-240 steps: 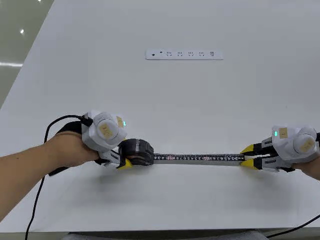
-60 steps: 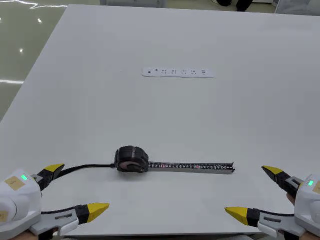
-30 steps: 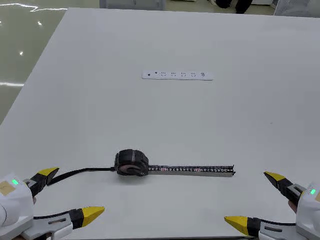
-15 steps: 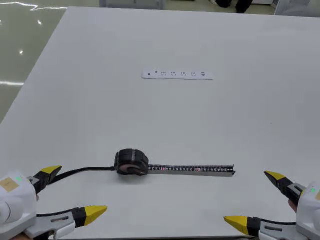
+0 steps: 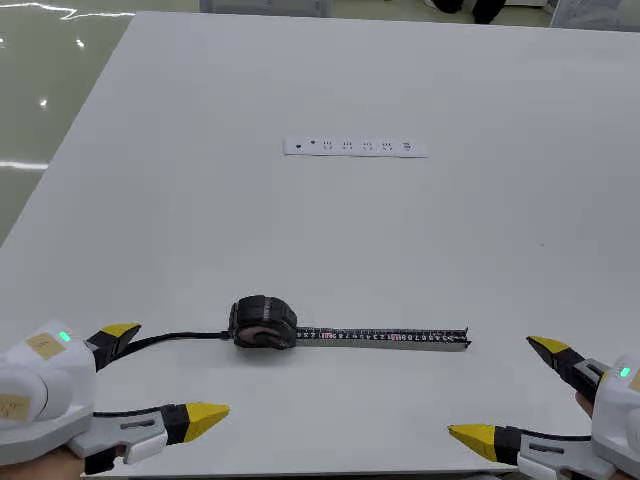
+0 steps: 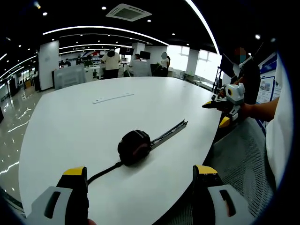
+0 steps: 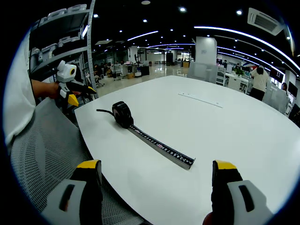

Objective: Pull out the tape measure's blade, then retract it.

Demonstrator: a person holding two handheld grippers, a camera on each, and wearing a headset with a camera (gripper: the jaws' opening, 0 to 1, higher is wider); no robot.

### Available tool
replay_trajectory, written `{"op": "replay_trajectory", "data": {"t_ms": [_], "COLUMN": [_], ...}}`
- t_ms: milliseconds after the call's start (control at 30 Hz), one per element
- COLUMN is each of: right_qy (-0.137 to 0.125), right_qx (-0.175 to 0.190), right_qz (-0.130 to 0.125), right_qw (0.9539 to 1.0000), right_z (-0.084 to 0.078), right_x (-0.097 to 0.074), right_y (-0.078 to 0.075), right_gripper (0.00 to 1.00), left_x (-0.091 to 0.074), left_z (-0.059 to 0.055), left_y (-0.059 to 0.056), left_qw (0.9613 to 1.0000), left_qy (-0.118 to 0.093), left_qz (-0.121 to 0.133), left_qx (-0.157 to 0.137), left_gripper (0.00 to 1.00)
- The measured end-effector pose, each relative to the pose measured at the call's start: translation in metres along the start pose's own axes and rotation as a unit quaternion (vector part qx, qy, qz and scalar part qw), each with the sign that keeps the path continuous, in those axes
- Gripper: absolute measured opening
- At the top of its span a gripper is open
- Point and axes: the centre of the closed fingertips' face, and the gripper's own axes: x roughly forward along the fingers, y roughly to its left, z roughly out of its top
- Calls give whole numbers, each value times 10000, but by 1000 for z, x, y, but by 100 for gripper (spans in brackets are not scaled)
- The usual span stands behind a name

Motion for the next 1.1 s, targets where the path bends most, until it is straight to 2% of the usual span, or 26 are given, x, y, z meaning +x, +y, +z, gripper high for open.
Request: {"op": "replay_trajectory", "data": {"t_ms": [367, 567, 633, 900, 1000, 1100], "right_qy": [-79, -100, -105, -126, -130, -140], "right_qx": [9, 26, 30, 52, 63, 80], "right_qz": [-16, -26, -35, -37, -30, -7], "right_qw": [10000, 9999, 9999, 9999, 9999, 9999], "right_z": [3, 4, 4, 5, 5, 6], "right_x": [0, -1, -1, 0, 0, 0], "right_y": [-4, -6, -8, -9, -10, -9], "right_gripper": [93, 93, 93, 93, 93, 93], "left_x": [13, 26, 29, 45, 52, 58], "left_z": [11, 20, 19, 25, 22, 24], "left_y": [-4, -7, -7, -12, -13, -10], "left_qw": [9997, 9995, 9990, 9985, 9972, 9963], "left_qy": [214, 233, 350, 401, 541, 490], "left_qz": [0, -27, 5, 9, 29, 94], "left_qx": [-74, -188, -269, -367, -523, -697], "left_gripper": [89, 89, 89, 88, 86, 85]}}
